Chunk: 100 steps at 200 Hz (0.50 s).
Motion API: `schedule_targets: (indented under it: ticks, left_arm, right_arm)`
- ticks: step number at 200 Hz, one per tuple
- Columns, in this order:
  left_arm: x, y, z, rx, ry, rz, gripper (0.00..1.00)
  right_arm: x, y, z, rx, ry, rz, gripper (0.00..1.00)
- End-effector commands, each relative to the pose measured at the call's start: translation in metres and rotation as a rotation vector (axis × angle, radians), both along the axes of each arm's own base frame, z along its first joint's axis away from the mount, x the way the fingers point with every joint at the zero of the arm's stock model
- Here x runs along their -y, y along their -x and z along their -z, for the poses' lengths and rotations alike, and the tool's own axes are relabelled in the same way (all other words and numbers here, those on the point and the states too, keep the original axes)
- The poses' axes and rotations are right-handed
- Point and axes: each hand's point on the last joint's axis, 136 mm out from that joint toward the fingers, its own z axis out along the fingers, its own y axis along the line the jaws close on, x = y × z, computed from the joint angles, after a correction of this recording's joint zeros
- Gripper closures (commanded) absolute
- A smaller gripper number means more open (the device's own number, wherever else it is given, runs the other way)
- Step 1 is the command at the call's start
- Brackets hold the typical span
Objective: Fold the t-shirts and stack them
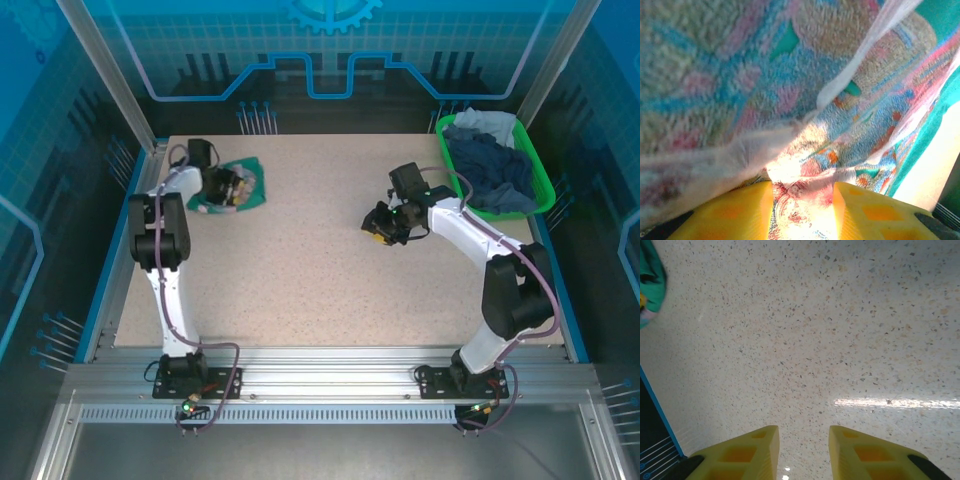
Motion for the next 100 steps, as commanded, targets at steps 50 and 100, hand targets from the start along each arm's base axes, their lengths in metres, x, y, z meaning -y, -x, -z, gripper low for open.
schedule_targets:
  ticks: [50,100]
  left_arm:
    - [-0.058,-0.027,0.019,-0.021,-0.121,0.224,0.64]
    - [-0.063,-0.035,-0.022,0.066,-0.176,0.245,0.52]
  right_arm:
    - [0.008,0.006,-0.010,-0.014,-0.014,-0.022,0.66]
    - [0.002,-0.005,-0.013,0.009,-0.026,-0.037,0.66]
